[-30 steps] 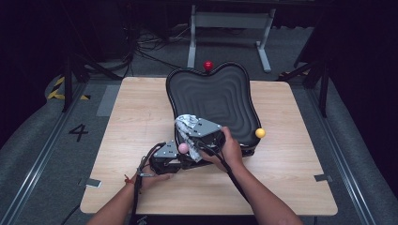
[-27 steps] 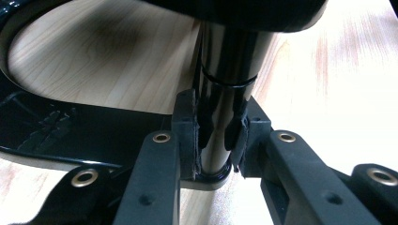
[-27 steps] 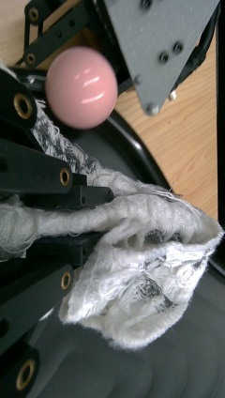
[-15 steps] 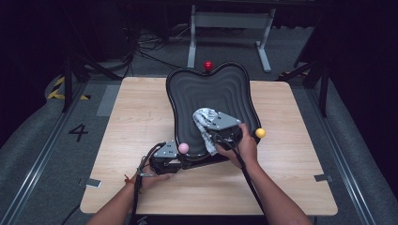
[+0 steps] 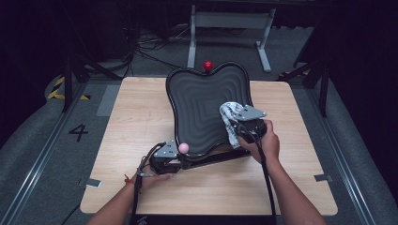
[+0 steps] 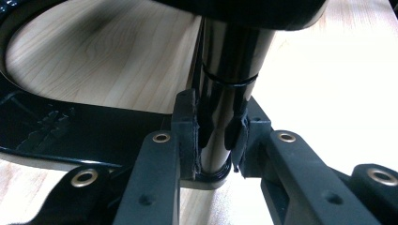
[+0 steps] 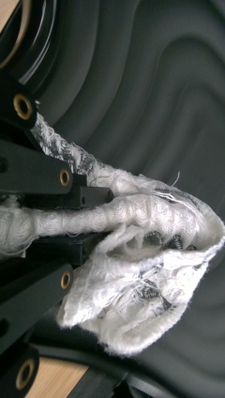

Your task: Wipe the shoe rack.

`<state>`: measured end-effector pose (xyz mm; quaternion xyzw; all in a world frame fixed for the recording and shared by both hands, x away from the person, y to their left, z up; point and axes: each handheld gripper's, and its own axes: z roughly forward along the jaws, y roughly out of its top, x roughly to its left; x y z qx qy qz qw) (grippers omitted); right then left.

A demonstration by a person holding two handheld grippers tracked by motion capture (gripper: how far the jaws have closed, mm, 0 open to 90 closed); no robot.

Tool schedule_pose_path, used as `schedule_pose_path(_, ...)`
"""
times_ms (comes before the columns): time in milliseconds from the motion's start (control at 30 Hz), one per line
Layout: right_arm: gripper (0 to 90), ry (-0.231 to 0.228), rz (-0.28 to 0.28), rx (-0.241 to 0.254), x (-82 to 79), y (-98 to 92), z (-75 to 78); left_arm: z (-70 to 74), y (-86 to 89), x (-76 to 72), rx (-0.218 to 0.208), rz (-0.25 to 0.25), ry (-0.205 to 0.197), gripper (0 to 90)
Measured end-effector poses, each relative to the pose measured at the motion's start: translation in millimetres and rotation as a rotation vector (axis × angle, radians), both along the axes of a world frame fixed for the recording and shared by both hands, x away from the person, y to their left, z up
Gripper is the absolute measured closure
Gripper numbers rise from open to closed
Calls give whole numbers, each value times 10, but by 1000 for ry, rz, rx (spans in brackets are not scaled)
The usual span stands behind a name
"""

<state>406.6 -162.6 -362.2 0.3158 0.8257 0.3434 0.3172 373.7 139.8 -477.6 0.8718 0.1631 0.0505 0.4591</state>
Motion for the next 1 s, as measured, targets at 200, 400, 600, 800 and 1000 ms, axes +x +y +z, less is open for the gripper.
schedule_pose_path(200, 803, -6, -62, -19, 44, -215, 8, -3, -2, -1, -3, 1, 1, 742)
schedule_pose_path(400, 804, 5, -94, -12, 53, -376, -8, -3, -3, 0, -3, -1, 2, 742)
schedule_pose_path(600, 809, 7, -97, -13, 17, -427, -34, 0, -1, -5, 4, 1, 2, 742)
schedule_pose_path(800, 817, 5, -88, -21, -49, -458, -70, -1, 0, -11, 6, -1, 0, 742)
schedule_pose_path(1000, 821, -4, -74, -54, -147, -444, -83, -3, 4, -31, 4, -8, 1, 741)
